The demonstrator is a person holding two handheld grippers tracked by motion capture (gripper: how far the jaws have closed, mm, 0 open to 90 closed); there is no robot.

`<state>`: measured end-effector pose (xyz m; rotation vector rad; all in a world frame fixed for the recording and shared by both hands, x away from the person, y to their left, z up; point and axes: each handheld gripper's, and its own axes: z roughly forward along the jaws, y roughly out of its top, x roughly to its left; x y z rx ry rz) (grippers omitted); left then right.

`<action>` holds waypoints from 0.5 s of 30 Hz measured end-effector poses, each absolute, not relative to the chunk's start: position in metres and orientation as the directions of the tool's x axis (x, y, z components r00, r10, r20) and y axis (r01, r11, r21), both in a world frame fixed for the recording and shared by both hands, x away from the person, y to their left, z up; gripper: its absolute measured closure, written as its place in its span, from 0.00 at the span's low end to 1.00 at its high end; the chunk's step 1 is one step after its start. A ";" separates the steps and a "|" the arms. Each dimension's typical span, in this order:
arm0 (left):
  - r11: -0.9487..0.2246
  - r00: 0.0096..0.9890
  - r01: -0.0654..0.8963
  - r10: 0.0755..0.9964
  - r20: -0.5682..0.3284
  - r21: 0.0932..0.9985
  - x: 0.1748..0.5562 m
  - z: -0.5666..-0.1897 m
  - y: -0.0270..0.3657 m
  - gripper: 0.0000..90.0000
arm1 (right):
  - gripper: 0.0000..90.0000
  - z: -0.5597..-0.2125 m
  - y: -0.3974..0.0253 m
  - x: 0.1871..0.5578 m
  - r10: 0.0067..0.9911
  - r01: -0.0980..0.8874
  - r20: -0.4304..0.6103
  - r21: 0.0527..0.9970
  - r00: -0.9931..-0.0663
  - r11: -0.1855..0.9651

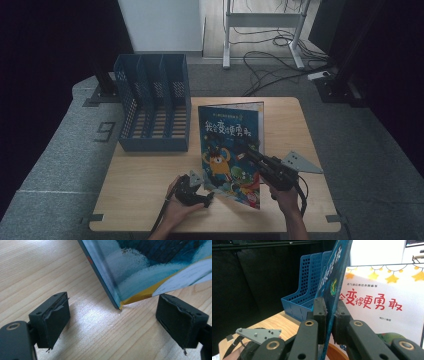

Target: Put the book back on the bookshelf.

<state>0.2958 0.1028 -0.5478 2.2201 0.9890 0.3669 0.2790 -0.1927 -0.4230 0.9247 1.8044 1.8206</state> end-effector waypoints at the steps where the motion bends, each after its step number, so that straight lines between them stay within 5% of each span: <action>1: -0.489 0.671 0.552 0.741 -0.012 0.676 0.296 -0.548 0.102 0.13 | 0.91 -0.423 -0.192 0.278 0.700 0.156 0.162 0.985 -0.695 -0.072; 15: -0.492 0.677 0.550 0.736 -0.015 0.674 0.310 -0.547 0.101 0.13 | 0.92 -0.423 -0.192 0.279 0.694 0.132 0.135 0.990 -0.708 -0.058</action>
